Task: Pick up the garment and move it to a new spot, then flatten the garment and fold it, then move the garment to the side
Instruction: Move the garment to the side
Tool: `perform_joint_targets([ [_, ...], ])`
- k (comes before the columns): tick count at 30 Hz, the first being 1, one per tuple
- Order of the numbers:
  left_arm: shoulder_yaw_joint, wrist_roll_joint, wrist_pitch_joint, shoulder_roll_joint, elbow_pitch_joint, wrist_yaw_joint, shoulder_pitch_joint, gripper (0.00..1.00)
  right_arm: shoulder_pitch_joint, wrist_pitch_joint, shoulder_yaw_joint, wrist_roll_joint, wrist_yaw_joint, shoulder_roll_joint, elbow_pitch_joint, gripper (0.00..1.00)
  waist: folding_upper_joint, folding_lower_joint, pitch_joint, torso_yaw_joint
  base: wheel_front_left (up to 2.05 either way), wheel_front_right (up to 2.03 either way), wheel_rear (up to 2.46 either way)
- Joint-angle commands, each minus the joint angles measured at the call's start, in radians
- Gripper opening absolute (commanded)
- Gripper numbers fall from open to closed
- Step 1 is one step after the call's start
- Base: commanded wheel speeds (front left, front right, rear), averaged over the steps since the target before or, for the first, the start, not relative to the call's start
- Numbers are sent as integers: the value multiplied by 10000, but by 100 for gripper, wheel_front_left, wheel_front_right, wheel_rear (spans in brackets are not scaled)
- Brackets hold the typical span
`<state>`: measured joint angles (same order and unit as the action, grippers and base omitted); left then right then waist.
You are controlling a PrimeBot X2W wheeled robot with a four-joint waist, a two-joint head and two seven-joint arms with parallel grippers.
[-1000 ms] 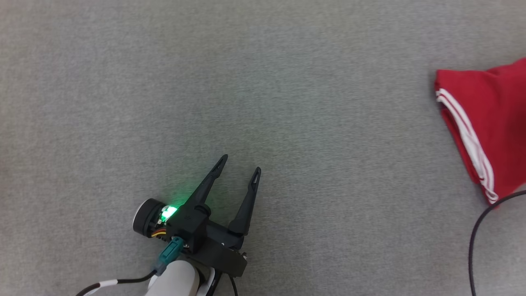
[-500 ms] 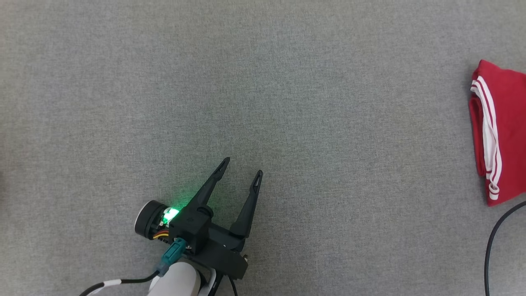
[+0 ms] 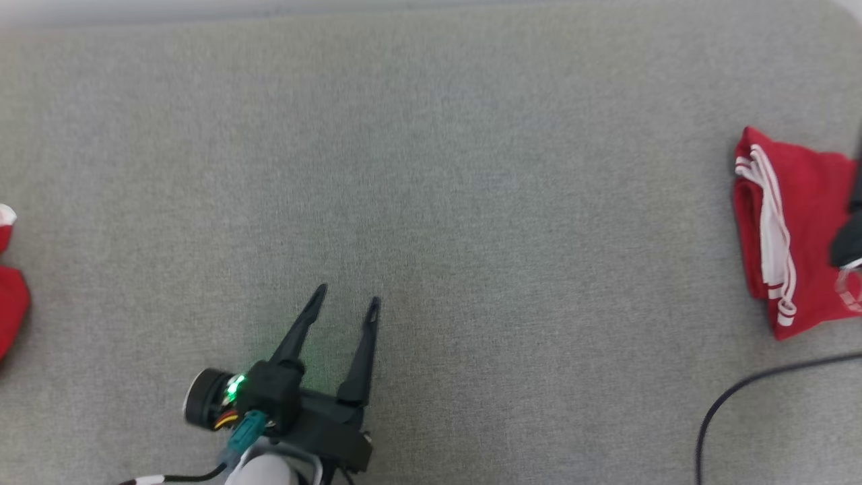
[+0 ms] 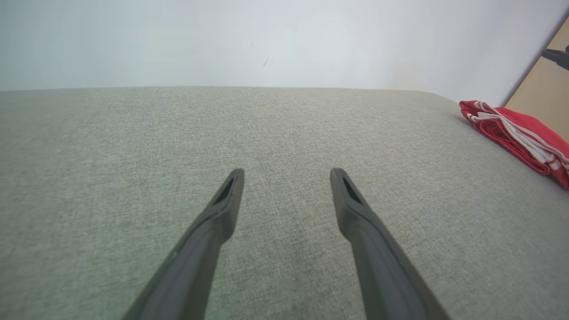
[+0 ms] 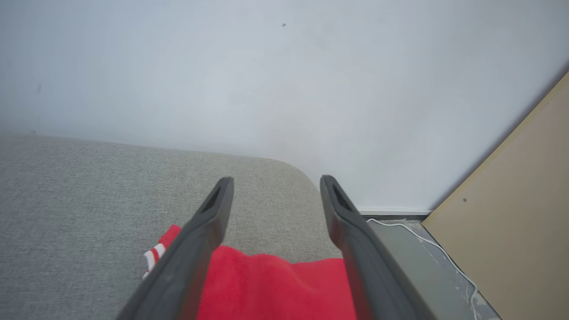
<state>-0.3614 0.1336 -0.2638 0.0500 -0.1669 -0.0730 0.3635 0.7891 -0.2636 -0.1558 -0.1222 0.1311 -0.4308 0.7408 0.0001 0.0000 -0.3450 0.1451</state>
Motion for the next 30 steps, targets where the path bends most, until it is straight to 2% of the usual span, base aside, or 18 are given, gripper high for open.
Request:
perform_joint_targets([
  [1,268,-48,-7,20,-79,-58,-321,100,-468,-6,690,290,-9,220,-534,100,-1,0,583,98,0,0,0],
  [4,679,-66,-7,20,-88,-100,-608,100,-1087,-4,1668,800,-8,671,-1213,100,-1,0,945,68,0,0,0],
  [13,1378,-31,-7,15,-215,-230,-1345,100,-2614,-6,2942,2292,-8,1297,-1934,100,-1,0,1694,-281,0,0,0],
  [23,2255,-259,-7,14,-473,-391,-2341,100,-4549,-4,3089,2301,-9,2211,-2508,100,-1,0,2695,-757,0,0,0],
  [30,2914,-455,-7,12,-517,-327,-3046,100,-5482,-4,3120,2270,-8,2669,-2779,100,-1,0,3230,-756,0,0,0],
])
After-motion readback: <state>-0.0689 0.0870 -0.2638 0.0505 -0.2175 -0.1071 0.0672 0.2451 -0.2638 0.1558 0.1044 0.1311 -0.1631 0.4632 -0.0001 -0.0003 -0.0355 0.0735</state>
